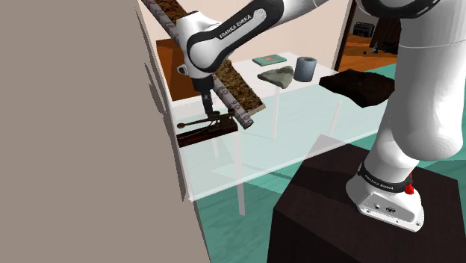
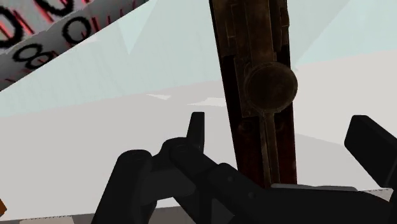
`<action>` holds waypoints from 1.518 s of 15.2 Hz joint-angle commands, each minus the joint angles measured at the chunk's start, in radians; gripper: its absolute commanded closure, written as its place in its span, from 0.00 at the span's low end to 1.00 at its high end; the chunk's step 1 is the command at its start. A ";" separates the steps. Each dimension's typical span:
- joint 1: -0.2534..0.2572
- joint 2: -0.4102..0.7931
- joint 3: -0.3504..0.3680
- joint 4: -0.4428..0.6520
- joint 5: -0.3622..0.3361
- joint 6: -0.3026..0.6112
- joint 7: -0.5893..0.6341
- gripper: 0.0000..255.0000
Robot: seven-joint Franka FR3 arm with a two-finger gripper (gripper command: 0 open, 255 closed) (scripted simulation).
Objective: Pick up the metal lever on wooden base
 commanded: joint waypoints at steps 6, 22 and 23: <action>0.002 0.050 0.002 -0.021 -0.006 0.074 -0.005 0.00; 0.002 0.042 0.002 -0.013 -0.004 0.057 -0.007 1.00; 0.002 0.036 0.002 -0.007 -0.003 0.046 -0.008 1.00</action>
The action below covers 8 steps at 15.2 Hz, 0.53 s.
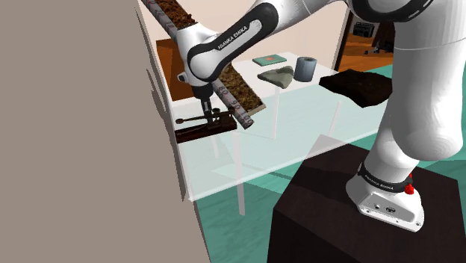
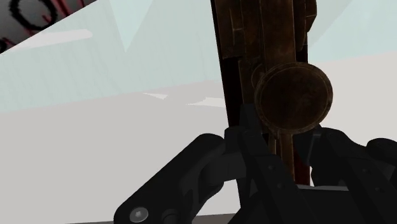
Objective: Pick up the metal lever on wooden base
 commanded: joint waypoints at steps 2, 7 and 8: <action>0.000 -0.016 0.001 0.018 0.002 -0.034 -0.003 1.00; -0.001 -0.039 0.002 0.055 0.006 -0.093 -0.007 1.00; -0.001 -0.043 0.002 0.063 0.007 -0.105 -0.008 1.00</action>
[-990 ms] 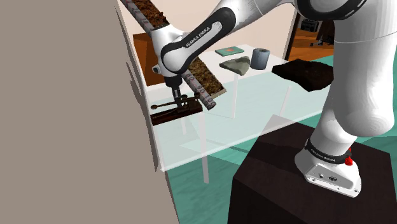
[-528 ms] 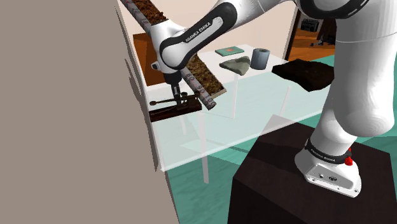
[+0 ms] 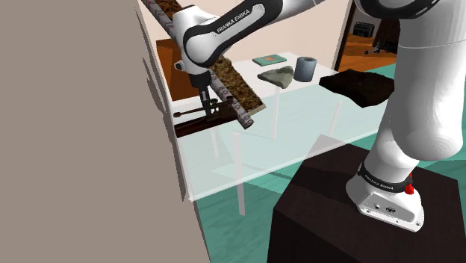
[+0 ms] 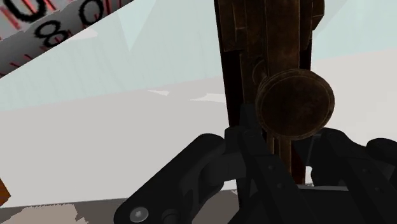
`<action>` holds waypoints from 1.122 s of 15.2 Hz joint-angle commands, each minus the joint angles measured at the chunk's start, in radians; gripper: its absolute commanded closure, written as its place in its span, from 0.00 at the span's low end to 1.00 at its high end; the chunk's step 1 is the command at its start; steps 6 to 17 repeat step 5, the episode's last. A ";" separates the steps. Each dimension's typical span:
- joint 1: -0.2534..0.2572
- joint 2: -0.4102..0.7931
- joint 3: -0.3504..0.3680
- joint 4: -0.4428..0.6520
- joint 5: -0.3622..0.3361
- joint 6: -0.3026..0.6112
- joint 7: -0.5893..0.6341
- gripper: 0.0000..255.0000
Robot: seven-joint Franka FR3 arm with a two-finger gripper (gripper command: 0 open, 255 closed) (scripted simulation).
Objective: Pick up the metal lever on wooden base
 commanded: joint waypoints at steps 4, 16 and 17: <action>0.000 -0.018 0.001 0.031 0.003 -0.049 -0.003 1.00; 0.000 -0.018 0.001 0.031 0.003 -0.049 -0.003 1.00; 0.000 -0.018 0.001 0.031 0.003 -0.049 -0.003 1.00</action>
